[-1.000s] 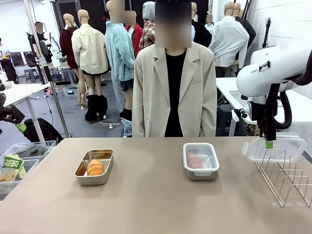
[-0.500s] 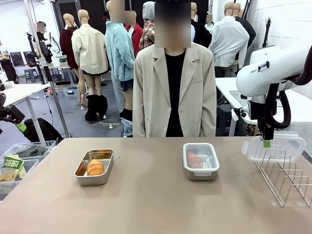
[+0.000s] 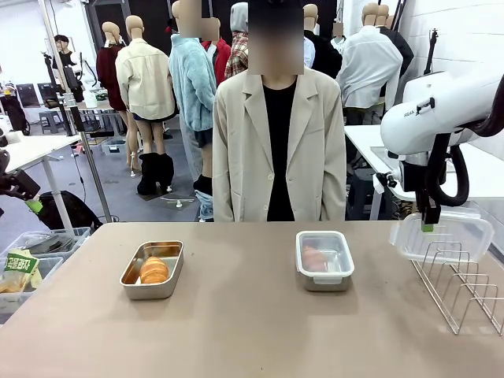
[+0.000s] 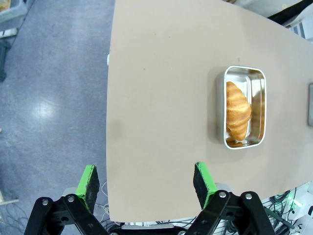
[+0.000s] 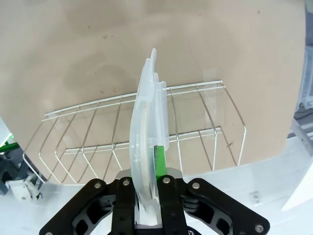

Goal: Place the bread in airtight containers.
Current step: Pick up one Airtight Container lid and hand it to the human, then release when the human grabs the Airtight Container lid.

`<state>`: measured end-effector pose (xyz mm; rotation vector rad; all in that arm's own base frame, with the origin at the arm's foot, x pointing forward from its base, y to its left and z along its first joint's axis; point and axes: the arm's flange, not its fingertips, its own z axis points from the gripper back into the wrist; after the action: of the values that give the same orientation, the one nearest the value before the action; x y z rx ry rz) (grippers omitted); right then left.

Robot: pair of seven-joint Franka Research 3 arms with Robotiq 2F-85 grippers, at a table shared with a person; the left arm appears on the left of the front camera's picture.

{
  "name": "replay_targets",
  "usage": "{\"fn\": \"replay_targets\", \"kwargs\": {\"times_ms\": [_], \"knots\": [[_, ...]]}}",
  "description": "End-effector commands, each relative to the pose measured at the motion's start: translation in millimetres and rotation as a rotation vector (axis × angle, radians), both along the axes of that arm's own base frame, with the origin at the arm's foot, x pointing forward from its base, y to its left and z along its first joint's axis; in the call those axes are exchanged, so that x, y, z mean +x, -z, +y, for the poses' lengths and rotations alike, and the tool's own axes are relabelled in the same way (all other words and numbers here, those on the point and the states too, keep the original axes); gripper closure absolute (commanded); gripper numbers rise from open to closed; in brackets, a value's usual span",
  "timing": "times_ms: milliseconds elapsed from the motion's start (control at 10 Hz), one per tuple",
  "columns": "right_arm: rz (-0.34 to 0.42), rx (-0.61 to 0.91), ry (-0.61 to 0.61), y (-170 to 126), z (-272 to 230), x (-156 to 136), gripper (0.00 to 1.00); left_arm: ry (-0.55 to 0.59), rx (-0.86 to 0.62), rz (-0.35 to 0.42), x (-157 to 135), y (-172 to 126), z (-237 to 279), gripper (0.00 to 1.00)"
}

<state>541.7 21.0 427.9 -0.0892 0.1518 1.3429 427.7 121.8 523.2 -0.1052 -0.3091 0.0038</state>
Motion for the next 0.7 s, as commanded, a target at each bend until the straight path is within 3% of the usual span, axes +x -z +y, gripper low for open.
{"fn": "replay_targets", "kwargs": {"times_ms": [0, 300, 400, 600], "knots": [[-0.038, -0.016, 0.003, -6.1, 0.1, -12.5, 1.0, -0.004, -0.003, -0.007, -0.9, -0.5, 1.1, 0.0], [-0.113, 0.018, -0.046, -23.9, 4.3, -32.9, 1.0, -0.004, -0.003, -0.007, -0.9, -0.5, 1.1, 0.0], [-0.173, 0.023, -0.062, -38.5, 6.0, -42.6, 1.0, -0.004, -0.003, -0.007, -0.9, -0.5, 1.1, 0.0], [-0.42, 0.073, -0.206, -100.4, 19.5, -83.5, 1.0, -0.004, -0.003, -0.007, -0.9, -0.5, 1.1, 0.0]]}}
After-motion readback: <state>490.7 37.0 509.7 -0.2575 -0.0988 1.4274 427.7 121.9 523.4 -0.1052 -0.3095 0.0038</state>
